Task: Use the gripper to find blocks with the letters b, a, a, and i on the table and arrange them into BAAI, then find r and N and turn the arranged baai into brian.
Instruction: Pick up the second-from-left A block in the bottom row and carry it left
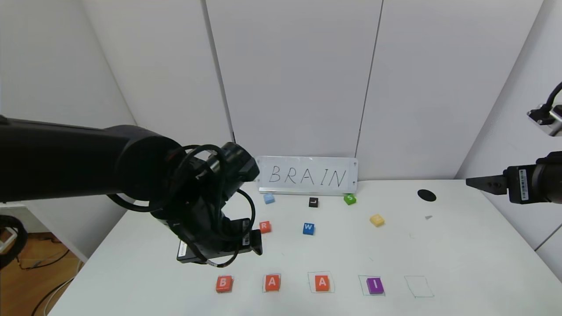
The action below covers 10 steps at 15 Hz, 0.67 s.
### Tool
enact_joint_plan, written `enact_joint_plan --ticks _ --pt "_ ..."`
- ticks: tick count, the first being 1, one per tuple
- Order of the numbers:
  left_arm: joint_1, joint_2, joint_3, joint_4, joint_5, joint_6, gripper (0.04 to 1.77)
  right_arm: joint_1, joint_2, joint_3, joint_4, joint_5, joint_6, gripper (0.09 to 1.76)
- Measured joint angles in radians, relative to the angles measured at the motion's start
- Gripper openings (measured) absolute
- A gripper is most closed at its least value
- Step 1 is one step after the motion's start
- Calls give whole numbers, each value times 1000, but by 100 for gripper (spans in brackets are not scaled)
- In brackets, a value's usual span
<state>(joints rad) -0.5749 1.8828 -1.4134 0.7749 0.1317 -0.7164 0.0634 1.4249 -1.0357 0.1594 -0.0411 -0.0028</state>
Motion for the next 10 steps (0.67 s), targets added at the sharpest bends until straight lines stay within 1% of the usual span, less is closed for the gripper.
enact_joint_plan --ticks 3,5,8,10 --pt "-42 47 13 -39 15 -29 172 0 1 0 0 1 -1 171" --pt "-53 68 18 -49 19 -33 172 -1 1 0 0 1 -1 171" --pt "-81 122 69 -204 42 -64 172 7 5 3 0 0 -1 171" --pt "-96 157 91 -227 65 -66 172 14 6 7 -1 0 -1 171"
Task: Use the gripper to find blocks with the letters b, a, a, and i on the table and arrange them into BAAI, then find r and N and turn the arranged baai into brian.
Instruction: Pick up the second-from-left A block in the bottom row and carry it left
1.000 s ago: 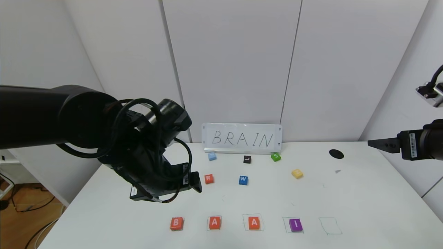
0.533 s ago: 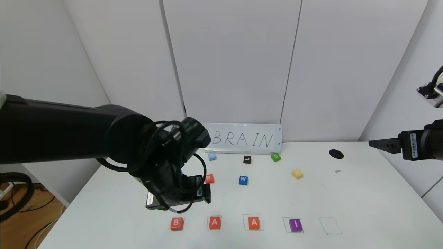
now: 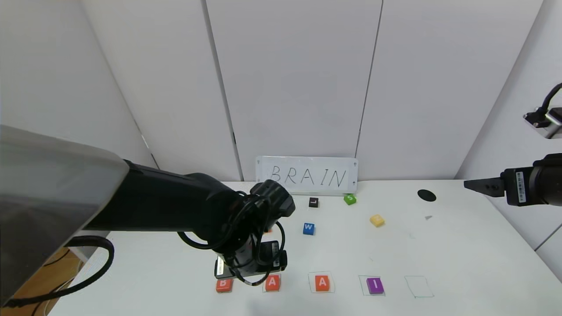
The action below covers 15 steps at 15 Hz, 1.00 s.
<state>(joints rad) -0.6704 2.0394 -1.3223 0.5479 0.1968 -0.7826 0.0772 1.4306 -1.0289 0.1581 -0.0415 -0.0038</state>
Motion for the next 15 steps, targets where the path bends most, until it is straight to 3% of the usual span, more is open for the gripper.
enact_joint_plan --ticks 15 --pt "-42 81 16 -25 44 -2 172 15 0 9 -1 0 0 171"
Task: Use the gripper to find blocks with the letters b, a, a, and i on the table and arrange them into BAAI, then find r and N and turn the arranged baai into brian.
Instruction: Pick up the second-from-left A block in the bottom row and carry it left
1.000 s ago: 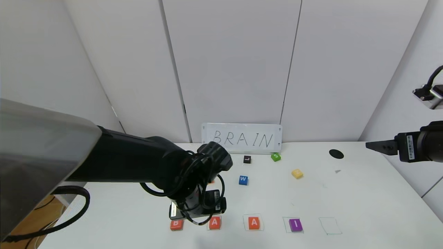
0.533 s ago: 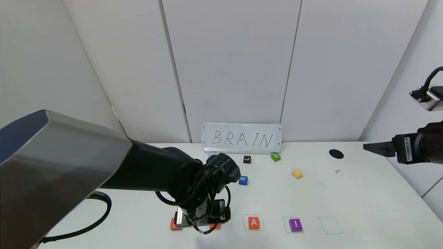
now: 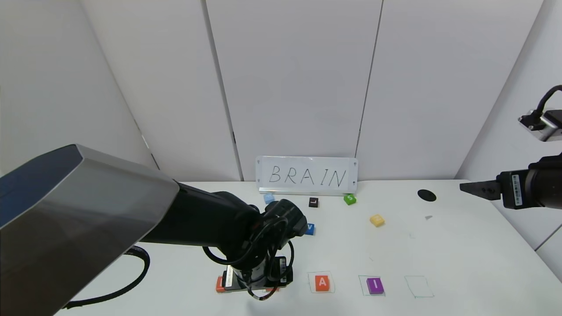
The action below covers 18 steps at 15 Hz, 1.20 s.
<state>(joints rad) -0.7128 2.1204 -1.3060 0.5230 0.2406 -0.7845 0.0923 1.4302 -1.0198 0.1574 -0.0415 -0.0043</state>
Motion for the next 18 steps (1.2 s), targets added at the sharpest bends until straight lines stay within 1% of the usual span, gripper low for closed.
enact_joint_plan --ticks 2,3,4,6,12,13,14,15,18 --pt "-6 4 0 -33 4 1 172 4 -1 2 0 -1 0 171" --pt "-7 8 3 -48 16 0 172 6 -1 3 1 -1 0 171" --pt "-10 15 5 -58 31 0 172 7 -2 5 1 0 0 171" --pt "-13 30 6 -62 40 0 172 8 -1 7 0 -1 0 171" --pt "-14 57 7 -76 44 1 172 16 -1 9 -1 -2 0 171" --pt "-14 61 8 -84 44 1 172 16 -2 9 -1 -1 0 171" --pt "-15 67 12 -137 46 1 172 16 -3 9 -1 -2 0 171" --pt "-16 73 19 -153 47 1 172 16 -4 9 -1 -1 0 171" --pt "-16 81 23 -157 47 1 172 14 -4 9 -1 -1 0 171"
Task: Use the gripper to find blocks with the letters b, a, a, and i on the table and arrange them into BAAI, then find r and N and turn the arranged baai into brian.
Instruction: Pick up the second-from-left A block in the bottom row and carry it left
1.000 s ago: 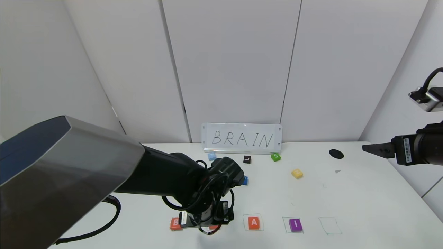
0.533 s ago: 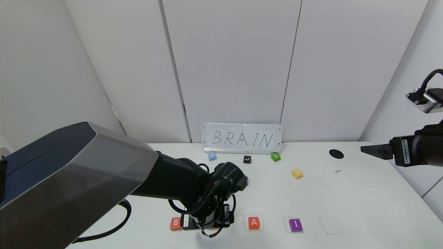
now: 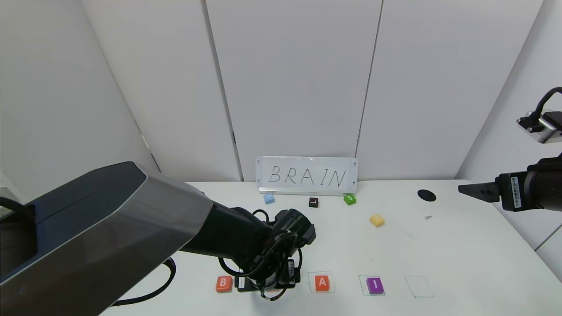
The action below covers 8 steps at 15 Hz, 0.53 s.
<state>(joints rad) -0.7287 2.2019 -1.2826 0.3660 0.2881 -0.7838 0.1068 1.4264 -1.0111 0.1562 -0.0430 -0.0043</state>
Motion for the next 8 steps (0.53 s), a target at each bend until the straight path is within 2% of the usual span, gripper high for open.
enact_joint_plan --ticks 8 --pt "0 7 2 -17 14 0 172 0 0 0 0 0 0 171"
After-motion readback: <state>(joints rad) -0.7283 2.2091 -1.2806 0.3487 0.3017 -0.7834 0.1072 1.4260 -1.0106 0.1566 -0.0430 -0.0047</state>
